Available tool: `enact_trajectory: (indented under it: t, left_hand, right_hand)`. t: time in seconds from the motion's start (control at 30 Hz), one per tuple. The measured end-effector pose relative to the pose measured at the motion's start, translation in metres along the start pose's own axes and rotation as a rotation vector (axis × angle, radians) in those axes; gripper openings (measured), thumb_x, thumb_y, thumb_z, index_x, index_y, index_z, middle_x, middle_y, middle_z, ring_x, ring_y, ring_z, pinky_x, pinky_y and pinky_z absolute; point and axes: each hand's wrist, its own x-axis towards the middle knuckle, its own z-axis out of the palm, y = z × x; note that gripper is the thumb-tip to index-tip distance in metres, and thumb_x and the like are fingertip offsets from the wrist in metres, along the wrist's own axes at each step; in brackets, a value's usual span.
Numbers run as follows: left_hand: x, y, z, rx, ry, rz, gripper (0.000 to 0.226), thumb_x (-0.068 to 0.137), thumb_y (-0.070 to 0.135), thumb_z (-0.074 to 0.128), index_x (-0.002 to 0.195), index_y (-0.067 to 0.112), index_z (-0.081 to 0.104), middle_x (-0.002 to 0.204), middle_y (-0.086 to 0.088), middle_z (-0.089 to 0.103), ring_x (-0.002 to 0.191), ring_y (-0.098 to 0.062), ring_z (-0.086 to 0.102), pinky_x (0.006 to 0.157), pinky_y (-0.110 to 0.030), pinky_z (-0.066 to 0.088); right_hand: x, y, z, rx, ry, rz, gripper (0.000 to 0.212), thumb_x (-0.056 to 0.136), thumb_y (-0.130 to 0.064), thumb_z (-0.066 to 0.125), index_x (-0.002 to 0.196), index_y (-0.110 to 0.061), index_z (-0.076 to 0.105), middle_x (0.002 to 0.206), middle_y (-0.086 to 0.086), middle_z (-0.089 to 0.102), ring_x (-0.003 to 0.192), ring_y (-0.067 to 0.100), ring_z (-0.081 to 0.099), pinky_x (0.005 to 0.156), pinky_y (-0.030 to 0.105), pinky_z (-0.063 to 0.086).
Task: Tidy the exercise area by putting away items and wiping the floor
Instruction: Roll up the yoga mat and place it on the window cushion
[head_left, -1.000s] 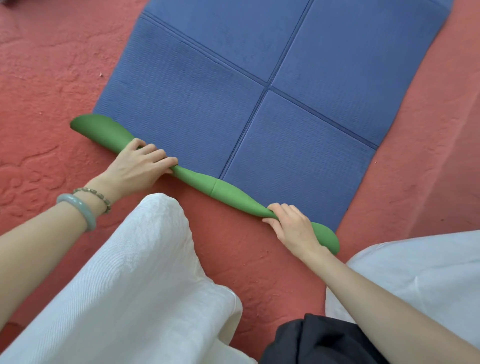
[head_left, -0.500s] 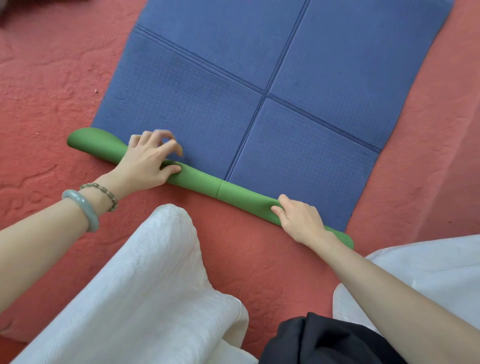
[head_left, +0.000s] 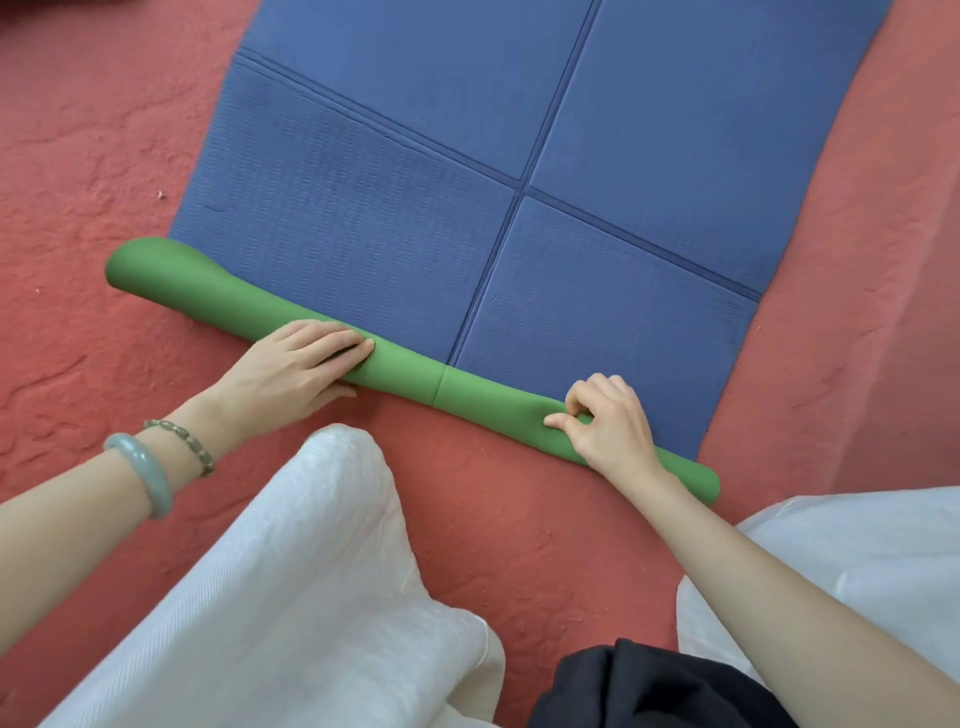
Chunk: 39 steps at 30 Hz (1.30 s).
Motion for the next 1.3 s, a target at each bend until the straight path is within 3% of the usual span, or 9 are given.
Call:
enact_trajectory:
  t: [0.2,0.43,0.6,0.67,0.77,0.93,1.1,1.2,1.3]
  left_hand:
    - [0.021,-0.007,-0.011,-0.049,0.018,0.019,0.031,0.094,0.023,0.050,0.104,-0.001,0.066,0.094,-0.014,0.067,0.079,-0.032,0.063,0.081,-0.038,0.044]
    - [0.070,-0.027,-0.027,-0.137,-0.194,-0.142,0.014,0.093,0.029,0.045,0.098,0.019,0.037,0.060,-0.006,0.057,0.056,-0.031,0.059,0.050,-0.035,0.041]
    - [0.108,-0.035,-0.030,-0.108,-0.513,-0.385,0.015,0.094,0.033,0.048,0.104,0.022,0.044,0.066,-0.001,0.053,0.066,-0.028,0.047,0.063,-0.033,0.032]
    - [0.116,-0.038,-0.031,-0.194,-0.575,-0.428,0.012,0.093,0.033,0.052,0.097,0.023,0.045,0.081,0.006,0.056,0.078,-0.027,0.052,0.069,-0.033,0.034]
    - [0.113,-0.045,-0.030,-0.343,-0.407,-0.454,0.010,0.084,0.026,0.066,0.085,0.023,0.057,0.094,0.004,0.053,0.091,-0.023,0.053,0.076,-0.038,0.044]
    - [0.093,-0.038,-0.025,-0.106,0.068,-0.048,0.021,0.091,0.023,0.054,0.084,0.010,0.069,0.079,-0.006,0.062,0.069,-0.030,0.052,0.067,-0.042,0.046]
    - [0.063,-0.034,-0.015,0.161,0.060,0.097,0.049,0.091,0.049,0.052,0.122,0.011,0.062,0.112,-0.012,0.066,0.103,-0.031,0.063,0.098,-0.044,0.045]
    - [0.066,-0.039,-0.006,0.228,0.111,0.123,0.039,0.091,0.043,0.056,0.120,0.018,0.063,0.110,-0.011,0.068,0.101,-0.030,0.066,0.095,-0.045,0.049]
    - [0.075,-0.043,-0.006,0.219,0.161,0.155,0.032,0.093,0.039,0.056,0.115,0.018,0.068,0.103,-0.008,0.070,0.092,-0.027,0.068,0.090,-0.042,0.052]
  right_hand:
    - [-0.011,-0.010,0.013,-0.219,0.239,-0.163,0.008,0.080,-0.020,0.061,0.079,-0.015,0.068,0.078,-0.001,0.059,0.076,0.019,0.044,0.076,0.033,0.029]
    - [-0.003,-0.009,-0.008,-0.167,0.108,-0.069,0.041,0.089,-0.039,0.044,0.097,-0.012,0.074,0.103,0.007,0.061,0.095,0.022,0.044,0.084,0.034,0.029]
    - [0.012,-0.017,-0.020,-0.108,-0.070,-0.015,0.078,0.080,-0.074,0.031,0.105,-0.013,0.071,0.087,-0.001,0.056,0.085,0.019,0.046,0.081,0.032,0.039]
    - [0.019,-0.020,-0.025,-0.040,-0.049,0.050,0.065,0.080,-0.071,0.039,0.101,-0.016,0.068,0.083,-0.002,0.058,0.081,0.017,0.047,0.076,0.034,0.044]
    - [0.035,-0.021,-0.030,0.006,-0.097,0.180,0.041,0.084,-0.056,0.057,0.094,-0.016,0.055,0.082,0.003,0.058,0.080,0.023,0.049,0.073,0.036,0.041]
    - [0.056,-0.016,-0.034,0.026,-0.207,0.253,0.031,0.085,-0.053,0.057,0.083,-0.022,0.055,0.066,-0.002,0.051,0.082,0.028,0.050,0.072,0.035,0.036]
    - [0.062,-0.016,-0.023,-0.145,0.054,0.212,0.034,0.074,-0.051,0.070,0.088,-0.020,0.063,0.086,-0.003,0.049,0.093,0.022,0.046,0.081,0.032,0.022]
    - [0.056,-0.025,-0.013,-0.224,0.241,0.091,0.027,0.072,-0.028,0.077,0.086,-0.014,0.059,0.077,0.001,0.057,0.075,0.027,0.053,0.071,0.034,0.025]
    - [0.040,-0.044,0.003,-0.230,0.414,-0.064,0.018,0.075,-0.003,0.059,0.088,-0.011,0.067,0.079,0.003,0.062,0.069,0.029,0.055,0.066,0.034,0.031]
